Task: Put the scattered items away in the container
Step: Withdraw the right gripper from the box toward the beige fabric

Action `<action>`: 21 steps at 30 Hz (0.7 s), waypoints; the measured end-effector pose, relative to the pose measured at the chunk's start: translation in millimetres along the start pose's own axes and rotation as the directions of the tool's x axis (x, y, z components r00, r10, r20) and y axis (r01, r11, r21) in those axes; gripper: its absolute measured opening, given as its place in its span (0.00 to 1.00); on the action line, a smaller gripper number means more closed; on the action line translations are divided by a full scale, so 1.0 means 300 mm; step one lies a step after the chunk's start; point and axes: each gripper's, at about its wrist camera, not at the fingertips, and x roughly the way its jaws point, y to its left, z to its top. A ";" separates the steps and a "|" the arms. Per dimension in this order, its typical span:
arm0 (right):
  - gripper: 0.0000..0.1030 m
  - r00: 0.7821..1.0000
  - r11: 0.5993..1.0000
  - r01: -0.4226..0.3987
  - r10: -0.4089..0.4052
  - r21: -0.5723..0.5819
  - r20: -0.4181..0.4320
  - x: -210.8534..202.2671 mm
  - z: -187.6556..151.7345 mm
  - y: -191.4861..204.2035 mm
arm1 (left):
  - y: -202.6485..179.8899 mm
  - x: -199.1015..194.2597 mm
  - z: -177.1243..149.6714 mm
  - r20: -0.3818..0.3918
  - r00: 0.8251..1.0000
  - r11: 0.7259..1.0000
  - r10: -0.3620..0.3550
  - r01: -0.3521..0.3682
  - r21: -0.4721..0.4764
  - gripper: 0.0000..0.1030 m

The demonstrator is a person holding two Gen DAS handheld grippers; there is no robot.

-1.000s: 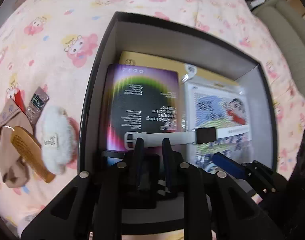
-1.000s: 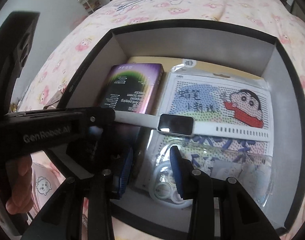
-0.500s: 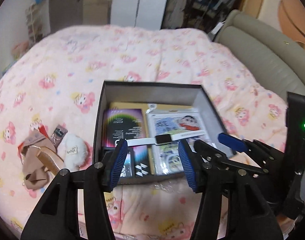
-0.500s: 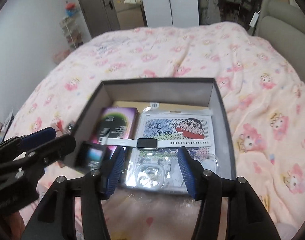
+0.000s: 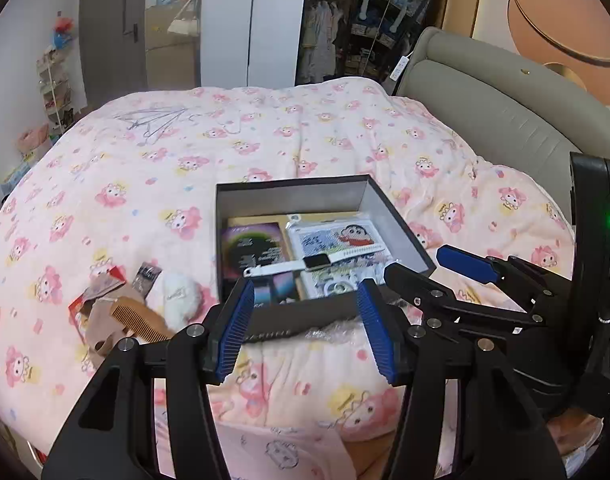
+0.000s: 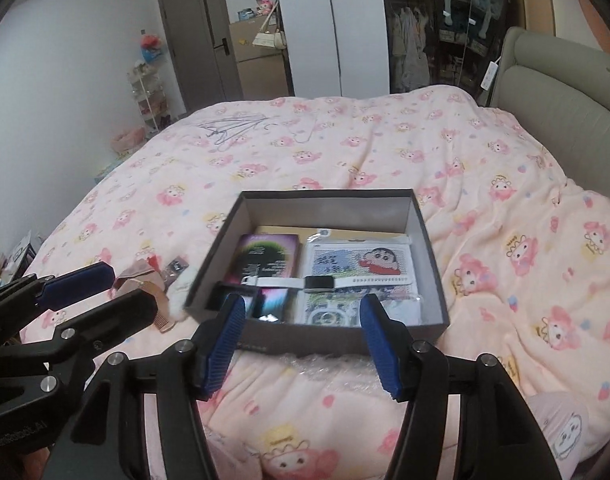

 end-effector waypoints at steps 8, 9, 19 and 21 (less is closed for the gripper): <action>0.54 0.995 0.993 -0.099 0.097 -0.067 -0.032 0.035 -0.015 0.201 | 0.188 -0.083 -0.077 0.006 0.998 0.995 0.070 -0.069 -0.076 0.54; 0.54 0.993 0.990 -0.115 0.112 -0.081 -0.039 0.047 -0.016 0.238 | 0.221 -0.093 -0.090 0.005 0.997 0.993 0.081 -0.080 -0.091 0.54; 0.48 0.945 0.936 -0.302 0.269 -0.179 -0.185 0.245 -0.059 0.567 | 0.568 -0.090 -0.252 -0.051 0.988 0.945 0.145 -0.154 -0.288 0.54; 0.48 0.932 0.924 -0.332 0.291 -0.187 -0.218 0.297 -0.069 0.613 | 0.626 -0.067 -0.274 -0.067 0.988 0.934 0.141 -0.155 -0.322 0.54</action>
